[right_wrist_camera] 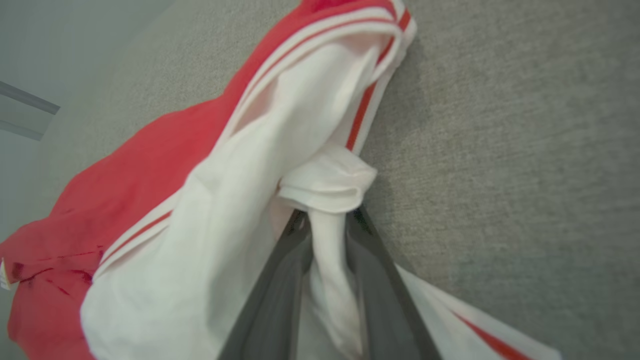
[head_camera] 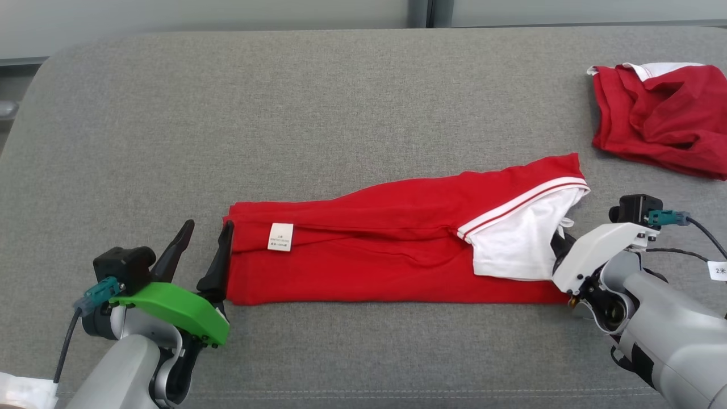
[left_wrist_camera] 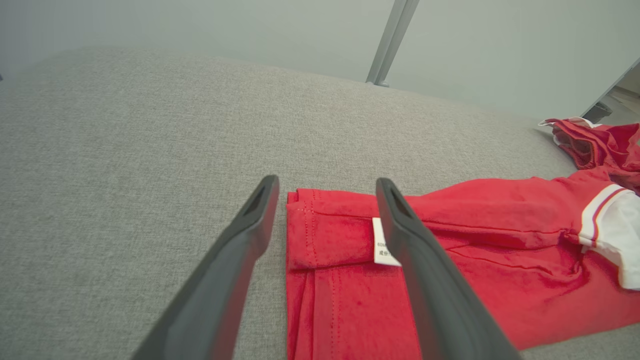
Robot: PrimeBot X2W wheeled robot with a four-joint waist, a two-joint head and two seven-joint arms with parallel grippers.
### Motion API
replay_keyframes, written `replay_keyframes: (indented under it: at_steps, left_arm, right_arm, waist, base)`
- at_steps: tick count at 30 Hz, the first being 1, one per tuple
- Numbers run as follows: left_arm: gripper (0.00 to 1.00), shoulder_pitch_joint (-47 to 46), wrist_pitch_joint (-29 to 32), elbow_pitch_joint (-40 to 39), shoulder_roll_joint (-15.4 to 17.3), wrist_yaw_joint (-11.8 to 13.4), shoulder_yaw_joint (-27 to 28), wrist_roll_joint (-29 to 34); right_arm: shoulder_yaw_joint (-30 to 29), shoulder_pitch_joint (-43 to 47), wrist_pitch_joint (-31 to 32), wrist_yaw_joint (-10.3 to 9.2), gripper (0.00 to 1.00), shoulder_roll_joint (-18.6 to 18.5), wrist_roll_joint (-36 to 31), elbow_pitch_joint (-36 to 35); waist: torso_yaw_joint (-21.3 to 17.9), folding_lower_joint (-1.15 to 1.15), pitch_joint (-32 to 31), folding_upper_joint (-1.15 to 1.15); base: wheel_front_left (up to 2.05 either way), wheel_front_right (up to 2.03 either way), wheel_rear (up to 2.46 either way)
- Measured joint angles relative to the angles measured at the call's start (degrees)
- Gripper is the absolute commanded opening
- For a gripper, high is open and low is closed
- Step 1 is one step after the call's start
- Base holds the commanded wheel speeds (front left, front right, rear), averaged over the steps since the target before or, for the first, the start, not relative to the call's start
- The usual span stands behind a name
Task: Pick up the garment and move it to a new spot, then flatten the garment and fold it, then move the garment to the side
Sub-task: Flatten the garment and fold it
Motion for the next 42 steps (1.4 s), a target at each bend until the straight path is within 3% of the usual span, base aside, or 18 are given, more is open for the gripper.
replay_keyframes:
  at_steps: [11, 28, 42]
  left_arm:
    - [1.0, 1.6, 0.0, -0.3, 0.5, 0.4, 0.4, 0.0]
    - [1.0, 3.2, 0.0, -2.1, 0.9, 1.0, 0.8, -0.1]
    - [1.0, 3.5, 0.0, -2.5, -0.2, 1.0, -0.1, -0.6]
  right_arm:
    - [-1.0, 0.0, -3.3, 1.45, 0.0, 1.5, 0.0, 1.6]
    - [-4.4, 0.0, -5.9, 2.49, 0.0, -3.6, -0.7, 2.9]
    - [-3.2, -2.5, -6.4, 2.53, 0.0, -2.8, -7.3, -5.5]
  waist:
    - [-1.0, 0.0, -2.0, 0.0]
    - [-4.2, 0.0, -3.5, 0.0]
    - [-3.5, 0.0, -4.8, 0.0]
  base:
    - [0.0, 0.0, 0.0]
    - [0.0, 0.0, 0.0]
    - [0.0, 0.0, 0.0]
